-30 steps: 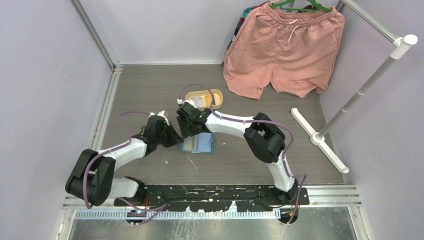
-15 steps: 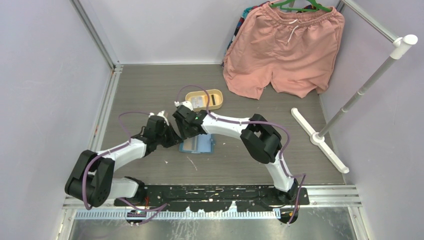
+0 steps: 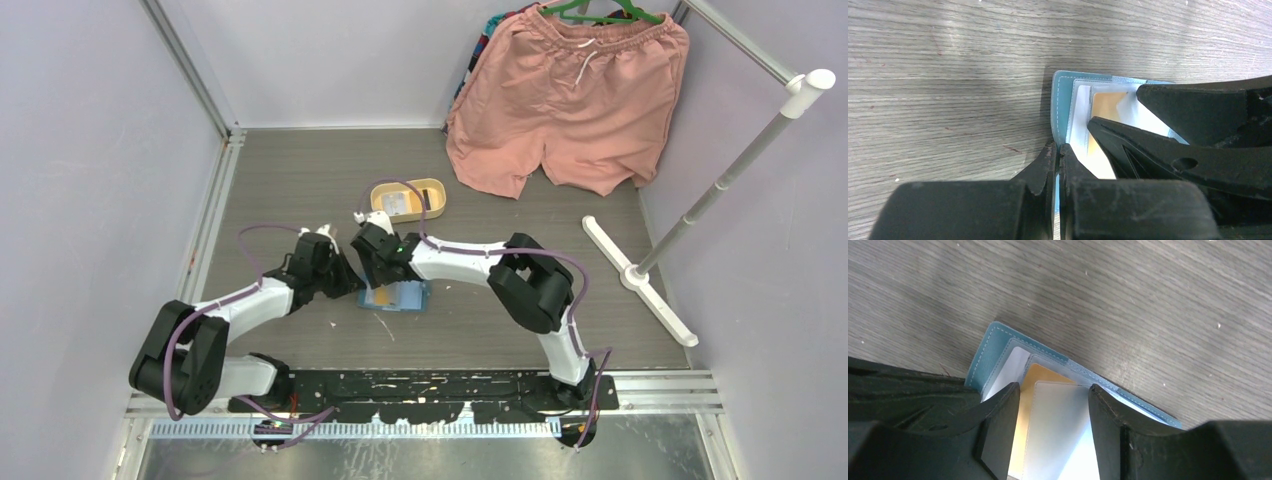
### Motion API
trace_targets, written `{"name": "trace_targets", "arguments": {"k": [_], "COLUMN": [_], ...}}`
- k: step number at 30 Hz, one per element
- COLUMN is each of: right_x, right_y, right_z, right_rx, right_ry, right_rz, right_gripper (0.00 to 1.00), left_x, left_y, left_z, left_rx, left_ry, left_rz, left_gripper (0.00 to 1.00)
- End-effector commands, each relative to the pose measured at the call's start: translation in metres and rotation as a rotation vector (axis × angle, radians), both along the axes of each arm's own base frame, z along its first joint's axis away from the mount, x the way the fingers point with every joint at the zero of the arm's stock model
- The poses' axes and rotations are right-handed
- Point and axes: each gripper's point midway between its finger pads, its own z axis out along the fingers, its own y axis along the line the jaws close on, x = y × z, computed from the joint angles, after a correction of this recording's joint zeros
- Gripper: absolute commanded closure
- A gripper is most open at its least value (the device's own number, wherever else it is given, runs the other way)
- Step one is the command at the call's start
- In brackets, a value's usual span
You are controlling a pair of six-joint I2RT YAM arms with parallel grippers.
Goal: Take the credit cards out of the card holder
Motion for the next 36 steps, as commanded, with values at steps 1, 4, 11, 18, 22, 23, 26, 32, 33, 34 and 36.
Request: {"name": "trace_targets", "arguments": {"k": [1,4,11,18,22,23,26,32,33,34,36], "right_x": [-0.018,-0.021,-0.018,0.013,0.034,0.036,0.034,0.011,0.004,-0.002,-0.015], "right_y": [-0.055,-0.063,-0.072,-0.063,-0.062,-0.061,-0.056,-0.044,-0.040,-0.034,-0.017], "right_z": [-0.019,-0.019,-0.003,0.045,0.086,0.095,0.104,0.076,0.074,0.075,0.086], "right_rx": [-0.181,-0.197,-0.173,-0.123,-0.099,-0.083,-0.036,0.172,0.240,0.327,0.497], "right_ry": [0.025,0.021,-0.026,-0.184,-0.305,-0.322,-0.308,-0.061,-0.005,0.048,0.129], "right_rz": [-0.021,-0.027,-0.056,-0.124,-0.156,-0.152,-0.124,-0.087,-0.082,-0.063,0.006], "right_gripper": [0.42,0.42,0.39,0.25,0.13,0.12,0.11,0.11,0.12,0.11,0.11], "left_x": [0.012,0.011,0.010,0.010,0.009,0.009,0.009,0.008,0.008,0.008,0.007], "left_y": [0.001,0.002,0.002,0.001,0.002,0.002,0.002,0.002,0.002,0.002,0.003], "left_z": [0.015,0.014,0.012,0.010,0.010,0.010,0.010,0.008,0.009,0.008,0.007], "left_rx": [-0.003,-0.001,0.001,-0.001,0.002,0.002,0.001,0.001,0.001,0.001,0.003], "left_ry": [-0.075,-0.073,-0.067,-0.060,-0.059,-0.059,-0.061,-0.058,-0.059,-0.058,-0.055], "left_rz": [0.019,0.020,0.022,0.016,0.015,0.014,0.016,0.017,0.017,0.017,0.017], "left_gripper": [1.00,1.00,1.00,1.00,1.00,1.00,1.00,1.00,1.00,1.00,1.00]}}
